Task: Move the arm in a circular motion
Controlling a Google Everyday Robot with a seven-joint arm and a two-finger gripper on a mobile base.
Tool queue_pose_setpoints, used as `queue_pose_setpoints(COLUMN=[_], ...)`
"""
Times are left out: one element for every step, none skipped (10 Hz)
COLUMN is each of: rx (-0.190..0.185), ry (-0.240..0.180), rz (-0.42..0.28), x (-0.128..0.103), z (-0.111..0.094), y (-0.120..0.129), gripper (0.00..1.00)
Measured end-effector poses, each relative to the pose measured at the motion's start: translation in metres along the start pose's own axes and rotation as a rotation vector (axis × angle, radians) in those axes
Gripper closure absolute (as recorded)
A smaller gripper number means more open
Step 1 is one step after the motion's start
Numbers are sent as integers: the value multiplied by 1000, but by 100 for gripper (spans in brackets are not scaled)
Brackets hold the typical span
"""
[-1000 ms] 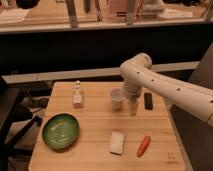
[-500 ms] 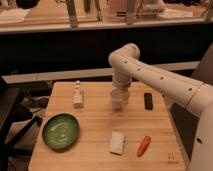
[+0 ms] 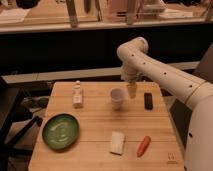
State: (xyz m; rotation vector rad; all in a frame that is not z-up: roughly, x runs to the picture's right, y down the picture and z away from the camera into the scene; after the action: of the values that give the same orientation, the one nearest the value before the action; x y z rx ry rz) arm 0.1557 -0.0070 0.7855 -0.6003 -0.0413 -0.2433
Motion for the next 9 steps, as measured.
queue_pose_setpoints(rx=[-1, 0, 0, -1, -2, -5, -5, -9, -11], ry=[-7, -11, -10, -8, -9, -11, -13, -17, -13], rz=[5, 30, 50, 60, 75, 85, 94, 106, 122], x=[5, 12, 23, 35, 54, 63, 67, 71, 79], z=[1, 1, 1, 2, 4, 6, 7, 7, 8], y=[7, 15, 21, 27, 37, 47, 56, 66, 75], gripper=[20, 20, 20, 20, 20, 20, 20, 20, 20])
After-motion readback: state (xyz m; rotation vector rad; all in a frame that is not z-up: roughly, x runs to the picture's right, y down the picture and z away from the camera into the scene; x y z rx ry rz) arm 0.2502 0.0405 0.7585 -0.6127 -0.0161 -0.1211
